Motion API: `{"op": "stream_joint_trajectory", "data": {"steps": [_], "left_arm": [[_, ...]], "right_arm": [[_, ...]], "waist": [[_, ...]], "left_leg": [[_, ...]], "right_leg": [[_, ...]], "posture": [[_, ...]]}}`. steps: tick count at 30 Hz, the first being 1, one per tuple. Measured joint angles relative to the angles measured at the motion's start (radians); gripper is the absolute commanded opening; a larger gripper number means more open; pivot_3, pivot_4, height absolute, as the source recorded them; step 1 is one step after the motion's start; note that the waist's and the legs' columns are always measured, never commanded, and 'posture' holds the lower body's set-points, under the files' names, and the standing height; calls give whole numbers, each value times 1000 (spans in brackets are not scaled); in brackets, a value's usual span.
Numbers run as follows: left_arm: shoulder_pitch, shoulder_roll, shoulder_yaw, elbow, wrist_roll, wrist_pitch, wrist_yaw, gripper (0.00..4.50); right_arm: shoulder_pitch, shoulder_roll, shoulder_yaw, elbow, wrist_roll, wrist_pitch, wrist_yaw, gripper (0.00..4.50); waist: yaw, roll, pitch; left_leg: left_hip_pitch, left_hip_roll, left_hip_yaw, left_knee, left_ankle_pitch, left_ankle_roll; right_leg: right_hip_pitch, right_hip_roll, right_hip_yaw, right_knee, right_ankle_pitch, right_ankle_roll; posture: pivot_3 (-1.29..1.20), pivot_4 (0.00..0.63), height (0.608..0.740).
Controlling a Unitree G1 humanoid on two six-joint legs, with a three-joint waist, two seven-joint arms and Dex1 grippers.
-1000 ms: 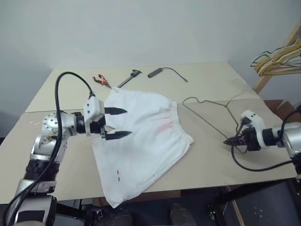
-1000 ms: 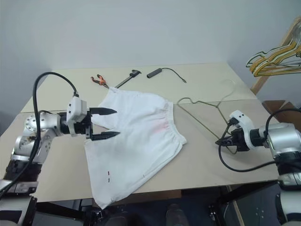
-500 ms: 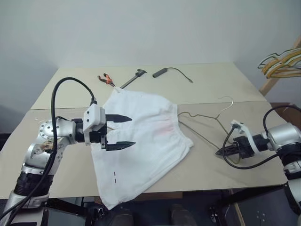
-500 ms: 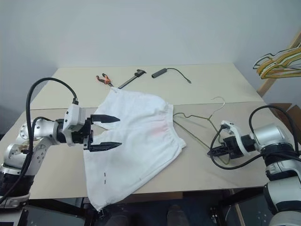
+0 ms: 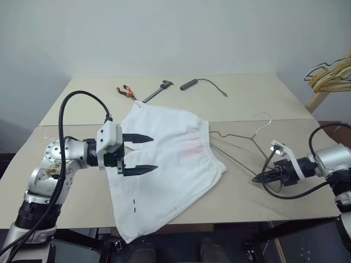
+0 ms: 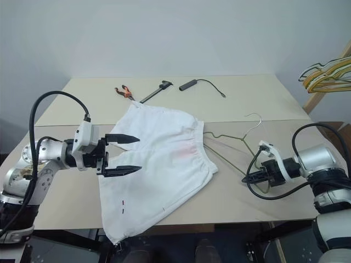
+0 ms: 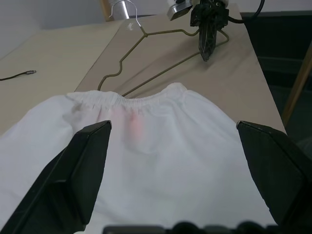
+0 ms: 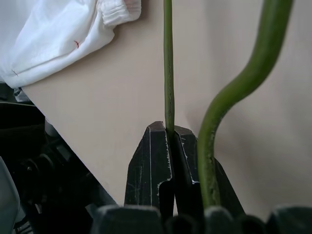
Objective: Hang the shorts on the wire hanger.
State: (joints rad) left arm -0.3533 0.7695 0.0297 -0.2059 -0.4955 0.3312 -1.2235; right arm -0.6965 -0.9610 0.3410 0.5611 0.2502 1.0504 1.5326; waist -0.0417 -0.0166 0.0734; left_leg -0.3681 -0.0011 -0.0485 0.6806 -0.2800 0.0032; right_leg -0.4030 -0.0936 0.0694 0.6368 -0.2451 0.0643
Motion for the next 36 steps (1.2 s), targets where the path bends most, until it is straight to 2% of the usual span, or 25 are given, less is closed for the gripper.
{"op": "stream_joint_trajectory", "data": {"steps": [4,11,18,23,25,28,33,36], "left_arm": [[7,8,1,-2,0,-1,-1,4480],[10,12,-2,-8,1,-6,-3,4480],[45,27,3,-24,1,-6,5,4480],[51,36,10,-40,1,-6,16,4480],[52,41,13,-47,1,-6,17,4480],[59,49,16,-54,2,-6,20,4480],[88,56,31,-65,1,-6,25,4480],[94,59,33,-72,1,-7,25,4480]], "right_arm": [[-8,-20,42,-20,6,-3,11,0],[-218,195,34,294,-62,-28,-100,0],[-310,271,-4,474,-94,-94,-115,0],[-310,272,62,460,-134,-145,9,0],[-306,257,120,428,-134,-160,16,0],[-291,200,213,348,-87,-166,17,0],[-237,41,330,108,75,-128,19,0],[-252,75,330,143,74,-114,19,0]], "waist": [[0,0,0],[-2,0,0],[11,0,0],[20,0,0],[21,0,0],[28,0,0],[36,0,0],[29,0,0]], "left_leg": [[0,0,0,0,0,0],[0,0,0,-1,1,-1],[-1,0,-1,-1,1,-1],[0,0,0,-1,1,-2],[0,0,0,-1,1,-2],[-1,0,-1,-1,1,-2],[-1,0,-1,-1,1,-2],[2,0,0,-1,1,-2]], "right_leg": [[0,0,0,-1,0,0],[-1,0,0,1,0,0],[-1,0,-1,3,0,0],[-1,0,-1,3,0,0],[-1,0,-1,3,0,0],[-1,0,-1,4,0,0],[-2,0,-1,3,0,0],[1,1,-1,0,0,-1]], "posture": [[38,49,740],[72,41,740],[98,41,740],[113,42,740],[119,45,740],[125,46,740],[119,50,740],[115,48,740]]}}
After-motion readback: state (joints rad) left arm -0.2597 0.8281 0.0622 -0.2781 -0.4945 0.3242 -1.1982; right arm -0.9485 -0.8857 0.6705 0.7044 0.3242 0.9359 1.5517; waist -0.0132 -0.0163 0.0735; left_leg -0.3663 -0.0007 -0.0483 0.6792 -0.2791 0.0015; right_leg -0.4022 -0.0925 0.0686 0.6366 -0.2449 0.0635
